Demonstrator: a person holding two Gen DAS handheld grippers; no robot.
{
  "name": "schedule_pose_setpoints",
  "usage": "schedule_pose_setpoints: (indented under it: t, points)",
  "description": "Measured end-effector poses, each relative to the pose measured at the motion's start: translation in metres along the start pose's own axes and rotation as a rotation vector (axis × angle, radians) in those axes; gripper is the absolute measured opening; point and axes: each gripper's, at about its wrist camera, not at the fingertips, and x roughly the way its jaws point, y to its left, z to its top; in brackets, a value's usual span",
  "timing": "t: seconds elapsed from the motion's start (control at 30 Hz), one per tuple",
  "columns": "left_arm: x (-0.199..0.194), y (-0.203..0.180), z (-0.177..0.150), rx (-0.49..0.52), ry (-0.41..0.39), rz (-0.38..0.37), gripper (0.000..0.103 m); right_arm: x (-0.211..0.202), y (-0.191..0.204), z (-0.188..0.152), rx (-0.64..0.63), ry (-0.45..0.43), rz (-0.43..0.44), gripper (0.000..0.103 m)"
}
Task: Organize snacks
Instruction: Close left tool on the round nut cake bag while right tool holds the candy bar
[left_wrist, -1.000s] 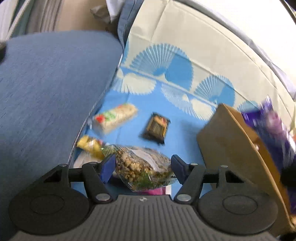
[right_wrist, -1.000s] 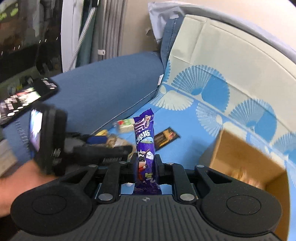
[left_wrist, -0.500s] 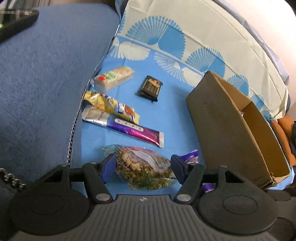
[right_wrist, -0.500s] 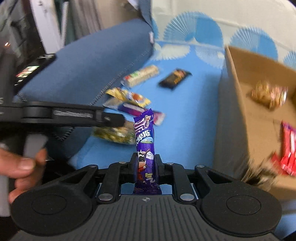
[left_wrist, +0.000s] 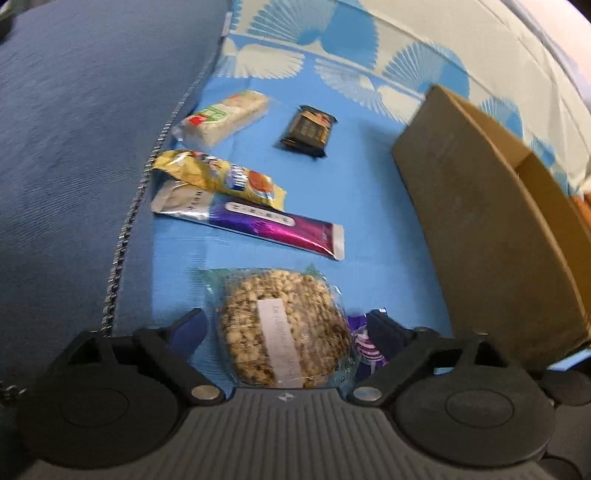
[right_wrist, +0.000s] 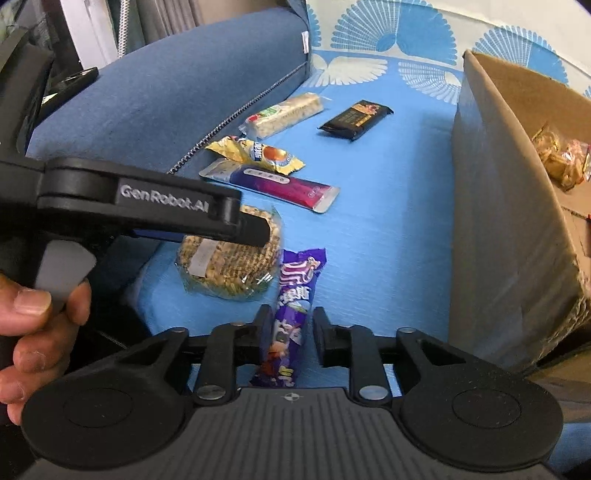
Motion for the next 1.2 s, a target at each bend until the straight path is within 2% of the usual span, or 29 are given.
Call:
schedule_pose_setpoints:
  t: [0.1,0.27,0.4,0.47,0.5,0.53,0.7,0.87,1.2]
  points:
    - [0.007,-0.006,-0.001,0.039,0.023,0.005,0.098,0.002,-0.002,-0.001,-0.002,0.006,0.005,0.026]
    - [0.018,0.001,0.001,0.008,0.062,-0.008,0.098,0.009,-0.007,0.000,0.013,0.017,-0.004,0.026]
    - [0.020,-0.004,0.001,0.037,0.057,0.009,0.098,0.011,-0.011,-0.001,0.027,0.018,-0.010,0.026]
    - [0.019,-0.008,0.000,0.057,0.047,0.031,0.093,0.010,-0.010,-0.003,0.016,0.009,-0.019,0.022]
    - [0.019,-0.009,0.000,0.066,0.040,0.043,0.086,0.009,-0.010,-0.003,0.011,0.002,-0.025,0.019]
    - [0.018,-0.011,0.000,0.074,0.030,0.048,0.085,0.008,-0.009,-0.003,0.009,-0.007,-0.031,0.018]
    - [0.014,-0.009,0.000,0.060,0.004,0.032,0.085,-0.002,-0.012,-0.002,0.019,-0.044,-0.042,0.018]
    - [0.013,-0.001,0.001,0.011,0.015,-0.004,0.085,0.001,-0.017,-0.005,0.031,-0.014,-0.052,0.019]
    - [0.018,-0.006,0.000,0.045,0.031,0.002,0.085,0.006,-0.016,-0.007,0.028,0.003,-0.051,0.019]
